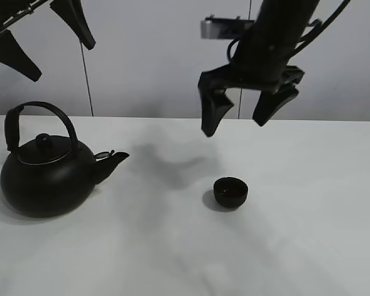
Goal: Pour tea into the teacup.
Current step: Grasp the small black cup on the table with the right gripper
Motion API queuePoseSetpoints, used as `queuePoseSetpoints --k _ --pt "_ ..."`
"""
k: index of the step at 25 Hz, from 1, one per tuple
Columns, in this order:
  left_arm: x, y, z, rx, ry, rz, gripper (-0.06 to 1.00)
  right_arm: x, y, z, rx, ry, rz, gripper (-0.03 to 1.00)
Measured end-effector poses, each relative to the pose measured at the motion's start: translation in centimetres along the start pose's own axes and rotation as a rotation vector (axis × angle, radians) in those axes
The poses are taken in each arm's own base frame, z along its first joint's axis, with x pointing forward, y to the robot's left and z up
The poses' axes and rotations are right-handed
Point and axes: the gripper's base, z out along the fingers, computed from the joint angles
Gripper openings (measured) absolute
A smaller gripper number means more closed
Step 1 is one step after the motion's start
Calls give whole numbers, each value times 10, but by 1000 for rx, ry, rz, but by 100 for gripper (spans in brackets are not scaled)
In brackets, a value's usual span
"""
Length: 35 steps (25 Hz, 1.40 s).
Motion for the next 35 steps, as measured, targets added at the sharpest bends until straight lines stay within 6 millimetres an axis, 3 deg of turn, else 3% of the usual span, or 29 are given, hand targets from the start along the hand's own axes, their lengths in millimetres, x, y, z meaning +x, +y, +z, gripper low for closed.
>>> queuePoseSetpoints --k 7,23,25,29,35 --pt "0 0 0 0 0 0 69 5 36 43 38 126 -123 69" --pt "-5 0 0 -2 -56 0 69 29 33 90 79 158 -49 69" --pt "-6 0 0 -3 -66 0 69 29 33 94 78 162 -45 64" --pt "-6 0 0 -3 -68 0 69 31 33 101 77 172 -21 39" --pt "-6 0 0 -2 -68 -1 69 29 34 98 71 150 11 39"
